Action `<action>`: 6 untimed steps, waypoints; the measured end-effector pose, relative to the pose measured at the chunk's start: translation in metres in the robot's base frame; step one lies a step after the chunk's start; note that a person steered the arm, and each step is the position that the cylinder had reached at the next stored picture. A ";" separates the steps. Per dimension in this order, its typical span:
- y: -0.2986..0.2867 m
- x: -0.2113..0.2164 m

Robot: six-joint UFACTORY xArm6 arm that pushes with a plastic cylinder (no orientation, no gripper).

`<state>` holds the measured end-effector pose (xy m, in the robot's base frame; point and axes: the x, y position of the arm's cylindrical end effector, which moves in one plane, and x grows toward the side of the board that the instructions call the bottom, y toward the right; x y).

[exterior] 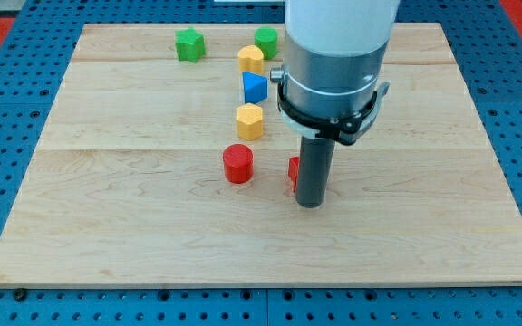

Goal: Push the red star to the left side of the board

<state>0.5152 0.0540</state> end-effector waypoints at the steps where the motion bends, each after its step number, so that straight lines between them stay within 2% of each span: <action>1: 0.017 -0.015; 2: 0.039 -0.011; 3: 0.005 0.010; 4: -0.053 0.021; 6: -0.056 0.002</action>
<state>0.5175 -0.0017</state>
